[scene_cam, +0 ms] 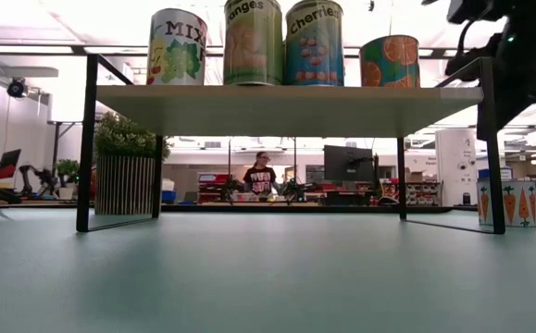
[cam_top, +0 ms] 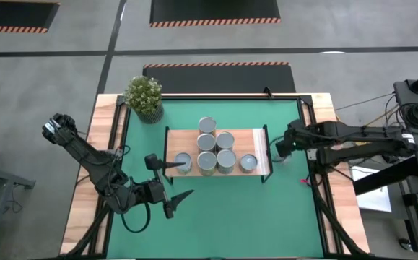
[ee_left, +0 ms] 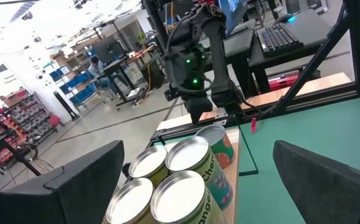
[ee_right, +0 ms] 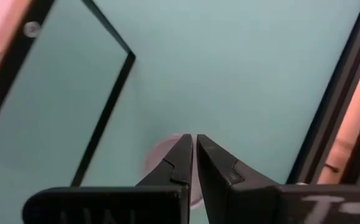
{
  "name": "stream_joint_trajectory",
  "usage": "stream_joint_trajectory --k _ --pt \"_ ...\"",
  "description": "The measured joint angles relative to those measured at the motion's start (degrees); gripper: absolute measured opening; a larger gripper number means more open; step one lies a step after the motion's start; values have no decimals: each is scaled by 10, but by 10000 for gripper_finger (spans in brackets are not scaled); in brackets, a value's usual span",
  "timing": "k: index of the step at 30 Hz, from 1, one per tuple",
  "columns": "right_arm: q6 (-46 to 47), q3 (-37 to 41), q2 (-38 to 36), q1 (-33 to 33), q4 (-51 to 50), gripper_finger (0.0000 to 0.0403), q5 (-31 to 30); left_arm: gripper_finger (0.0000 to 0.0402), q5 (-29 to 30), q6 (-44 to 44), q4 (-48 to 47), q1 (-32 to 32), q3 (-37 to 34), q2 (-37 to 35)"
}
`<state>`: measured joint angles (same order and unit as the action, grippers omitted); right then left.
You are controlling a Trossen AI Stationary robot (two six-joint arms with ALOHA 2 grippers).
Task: Pick and place cans onto a shelf
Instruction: Put the canned of carrots on the shelf
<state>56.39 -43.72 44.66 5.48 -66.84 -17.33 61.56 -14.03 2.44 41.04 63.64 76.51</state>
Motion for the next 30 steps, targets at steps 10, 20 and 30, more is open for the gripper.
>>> stream_joint_trajectory --k 10,20,30 --pt "-99 6 -6 93 3 12 81 393 0 13 -7 0 0 0" --pt "-65 112 -88 92 81 12 129 393 0 25 -9 2 0 0" --pt "-70 126 -102 92 115 52 161 393 0 25 -9 1 0 0"
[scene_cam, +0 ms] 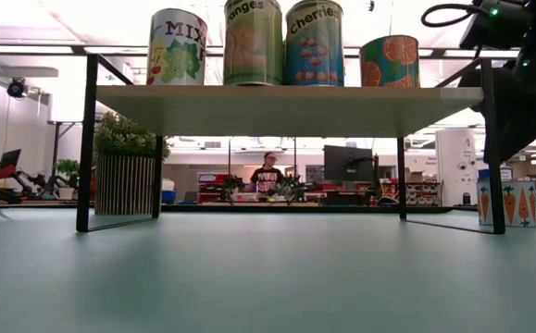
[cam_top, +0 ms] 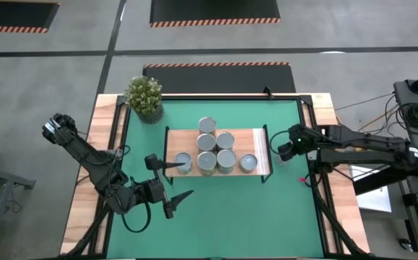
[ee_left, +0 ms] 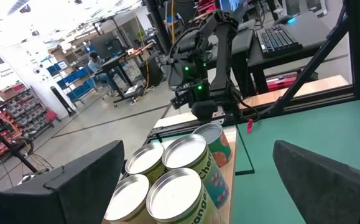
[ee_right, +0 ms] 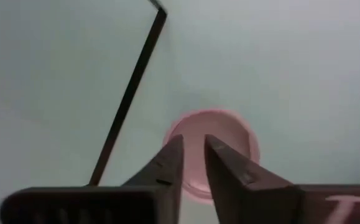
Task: Pick and place cans onto a shelf
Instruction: Put the canned of carrots on the shelf
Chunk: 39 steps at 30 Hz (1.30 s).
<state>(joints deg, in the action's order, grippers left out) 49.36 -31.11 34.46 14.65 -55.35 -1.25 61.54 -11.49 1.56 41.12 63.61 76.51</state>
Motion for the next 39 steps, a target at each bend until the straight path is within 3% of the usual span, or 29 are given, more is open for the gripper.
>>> stream_joint_trajectory --k 12,17,39 --pt "-15 -18 66 0 -1 291 -1 393 0 4 1 0 0 0" --pt "-24 -33 93 0 -23 359 -13 393 0 5 1 0 0 0" --pt "6 -21 182 0 -9 368 -29 393 0 10 1 0 0 0"
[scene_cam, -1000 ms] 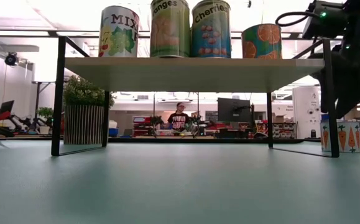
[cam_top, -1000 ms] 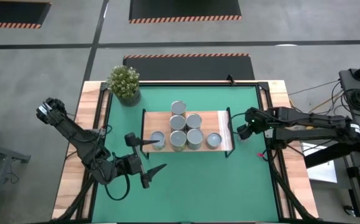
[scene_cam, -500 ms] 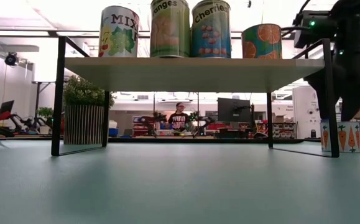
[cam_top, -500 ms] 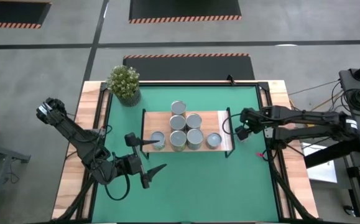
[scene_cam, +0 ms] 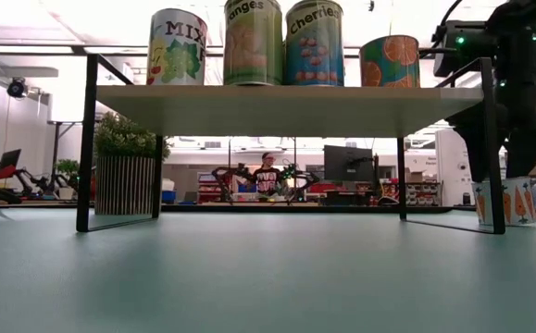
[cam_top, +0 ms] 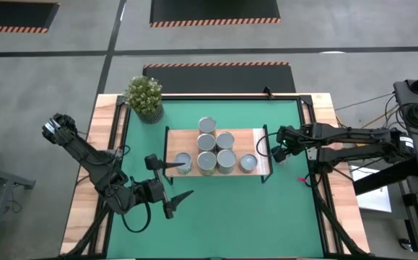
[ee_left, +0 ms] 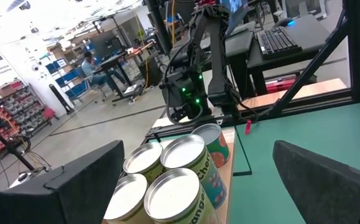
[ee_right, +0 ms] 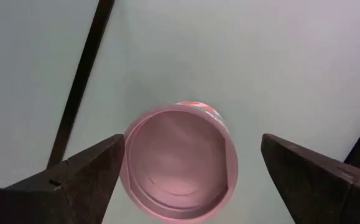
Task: Pick and place cans onto a shelf
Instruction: Put the canned of carrots on the shelf
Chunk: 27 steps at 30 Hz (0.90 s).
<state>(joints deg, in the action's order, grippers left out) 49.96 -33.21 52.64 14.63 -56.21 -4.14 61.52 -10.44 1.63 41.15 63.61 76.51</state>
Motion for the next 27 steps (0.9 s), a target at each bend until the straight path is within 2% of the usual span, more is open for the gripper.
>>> stream_joint_trajectory --k 3,11,17,22,27 --pt "6 0 0 0 0 352 0 393 0 0 0 0 0 0" --pt "11 1 0 0 0 274 -2 393 0 0 0 0 0 0" --pt "10 1 1 0 4 235 -7 393 0 0 0 0 0 0" --pt "0 2 0 0 2 229 -8 393 0 0 0 0 0 0" --pt "-5 -8 0 0 -2 263 -5 393 0 0 0 0 0 0"
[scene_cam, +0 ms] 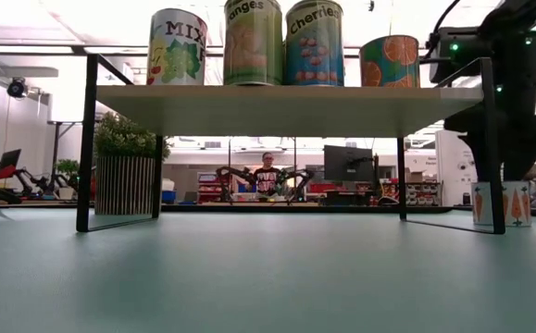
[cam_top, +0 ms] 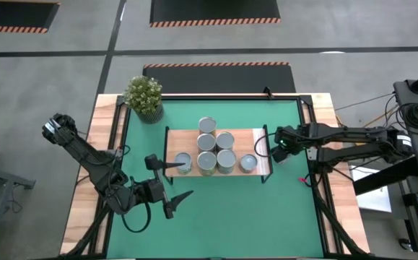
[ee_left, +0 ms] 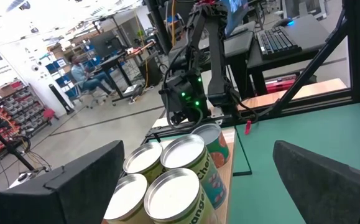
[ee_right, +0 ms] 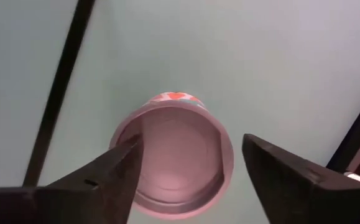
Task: Pick and place cans onto a shelf
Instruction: Put the canned of carrots on the shelf
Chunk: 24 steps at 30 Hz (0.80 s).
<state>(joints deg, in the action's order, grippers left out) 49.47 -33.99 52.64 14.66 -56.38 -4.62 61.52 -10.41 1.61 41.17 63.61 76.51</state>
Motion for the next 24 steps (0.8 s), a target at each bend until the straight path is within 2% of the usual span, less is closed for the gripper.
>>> stream_joint_trajectory --k 7,10,24 --pt "-1 -36 -4 0 -8 339 0 393 0 0 0 0 0 0" --pt "-2 -50 -4 0 -25 359 1 393 0 0 0 0 0 0" --pt "20 -18 -3 0 -3 365 1 393 0 3 0 0 0 0"
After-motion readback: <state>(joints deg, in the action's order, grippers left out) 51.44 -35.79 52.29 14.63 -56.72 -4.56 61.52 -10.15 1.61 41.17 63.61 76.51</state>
